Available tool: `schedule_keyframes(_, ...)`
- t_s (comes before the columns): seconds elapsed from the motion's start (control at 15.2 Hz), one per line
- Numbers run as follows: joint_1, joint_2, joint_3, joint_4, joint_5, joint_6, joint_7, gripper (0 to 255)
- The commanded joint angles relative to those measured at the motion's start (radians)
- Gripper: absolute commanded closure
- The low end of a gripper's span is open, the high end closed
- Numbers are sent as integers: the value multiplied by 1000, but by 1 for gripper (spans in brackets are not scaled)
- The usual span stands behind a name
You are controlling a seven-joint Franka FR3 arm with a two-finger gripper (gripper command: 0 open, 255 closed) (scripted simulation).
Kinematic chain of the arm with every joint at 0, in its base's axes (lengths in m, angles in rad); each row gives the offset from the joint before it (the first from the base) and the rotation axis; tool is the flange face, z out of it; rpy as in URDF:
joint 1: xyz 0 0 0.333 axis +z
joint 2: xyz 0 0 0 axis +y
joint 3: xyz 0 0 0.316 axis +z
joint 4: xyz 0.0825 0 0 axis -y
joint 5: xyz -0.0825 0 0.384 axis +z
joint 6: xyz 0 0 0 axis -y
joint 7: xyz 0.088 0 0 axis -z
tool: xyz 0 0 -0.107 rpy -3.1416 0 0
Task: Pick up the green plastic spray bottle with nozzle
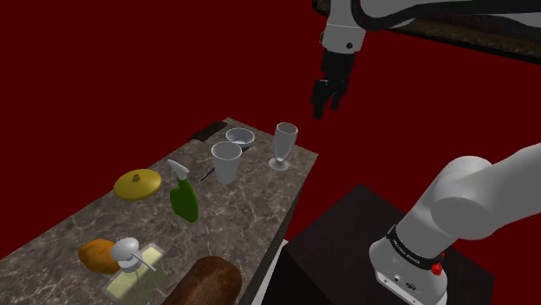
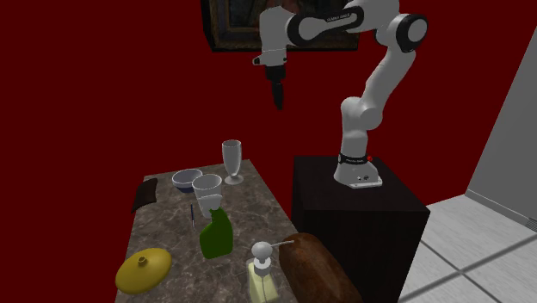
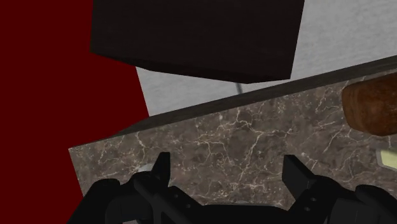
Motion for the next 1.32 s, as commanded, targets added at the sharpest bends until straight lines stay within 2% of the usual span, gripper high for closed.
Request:
schedule_keyframes(0.0, 14, 52, 29, 5, 15, 53, 29, 0)
schedule_keyframes(0.59, 61, 317, 145, 119, 22, 227, 150, 0)
schedule_keyframes(1.25, 128, 658, 233, 356, -75, 341, 305, 0)
